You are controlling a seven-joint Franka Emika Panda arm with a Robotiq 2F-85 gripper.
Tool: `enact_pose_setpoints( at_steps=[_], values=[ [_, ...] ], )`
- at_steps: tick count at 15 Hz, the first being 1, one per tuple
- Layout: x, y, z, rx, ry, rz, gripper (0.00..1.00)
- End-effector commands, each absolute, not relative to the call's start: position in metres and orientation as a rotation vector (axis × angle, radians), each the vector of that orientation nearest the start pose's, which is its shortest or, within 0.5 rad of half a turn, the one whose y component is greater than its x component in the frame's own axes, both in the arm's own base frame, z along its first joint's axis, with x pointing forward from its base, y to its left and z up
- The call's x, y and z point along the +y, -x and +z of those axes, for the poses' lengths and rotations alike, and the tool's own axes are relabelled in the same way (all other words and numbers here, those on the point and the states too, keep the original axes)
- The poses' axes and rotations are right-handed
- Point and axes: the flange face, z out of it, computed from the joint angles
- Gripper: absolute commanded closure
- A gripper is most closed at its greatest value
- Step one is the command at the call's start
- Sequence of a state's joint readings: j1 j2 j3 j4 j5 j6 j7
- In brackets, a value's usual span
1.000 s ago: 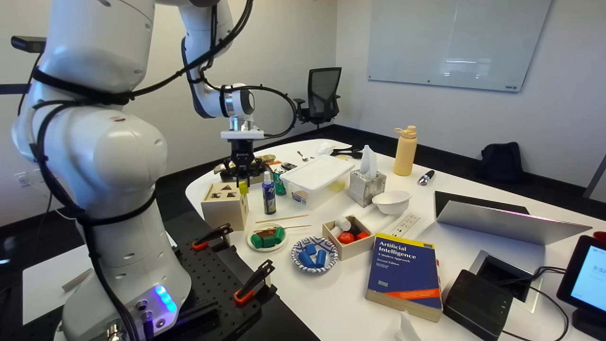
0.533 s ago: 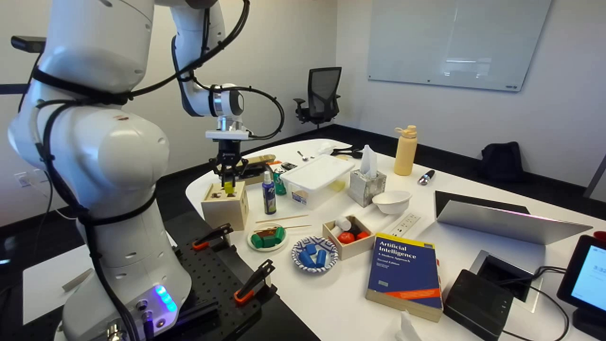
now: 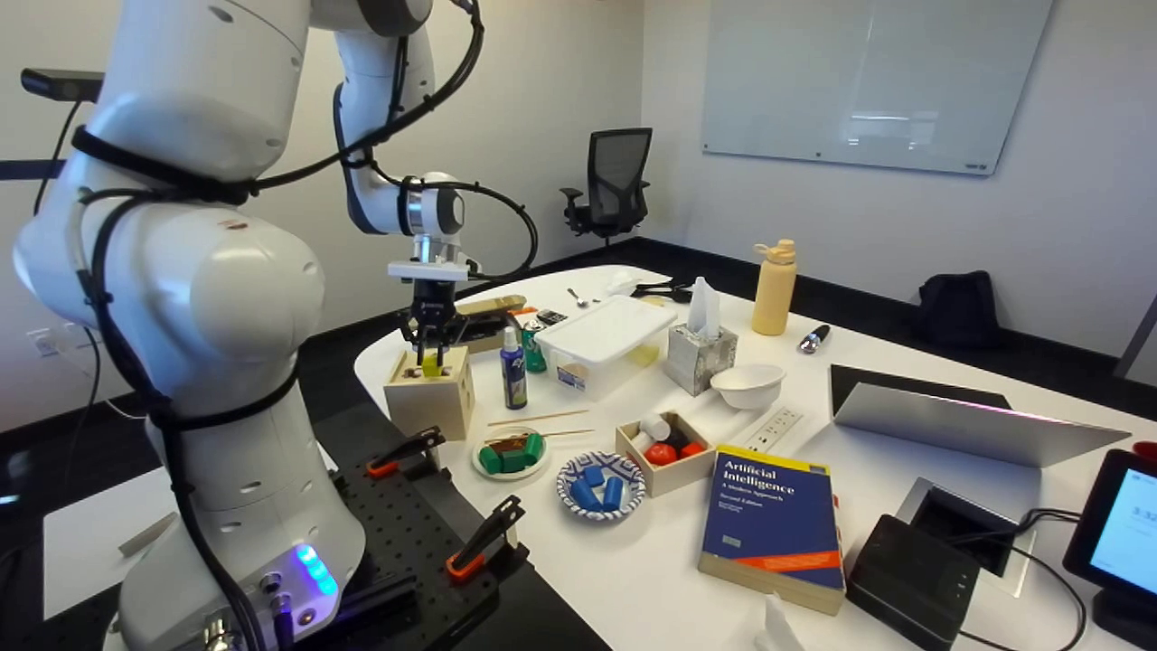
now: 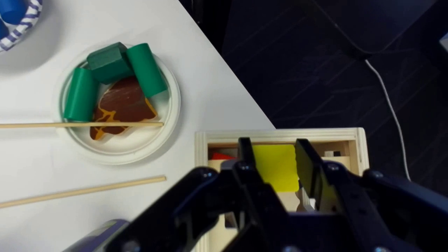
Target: Put the yellow block in the toy box
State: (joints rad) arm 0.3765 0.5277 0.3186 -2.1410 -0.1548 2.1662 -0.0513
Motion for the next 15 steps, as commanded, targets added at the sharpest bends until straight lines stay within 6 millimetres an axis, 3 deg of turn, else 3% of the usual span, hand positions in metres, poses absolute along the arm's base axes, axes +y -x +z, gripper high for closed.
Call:
enact_pose_setpoints(
  at_steps=[1,15],
  values=[
    [0.341,-0.39,0.136,-1.27,2.873,0.684,0.9],
    [0.344,-0.403,0.132,-1.247,2.903,0.55,0.9]
  ],
)
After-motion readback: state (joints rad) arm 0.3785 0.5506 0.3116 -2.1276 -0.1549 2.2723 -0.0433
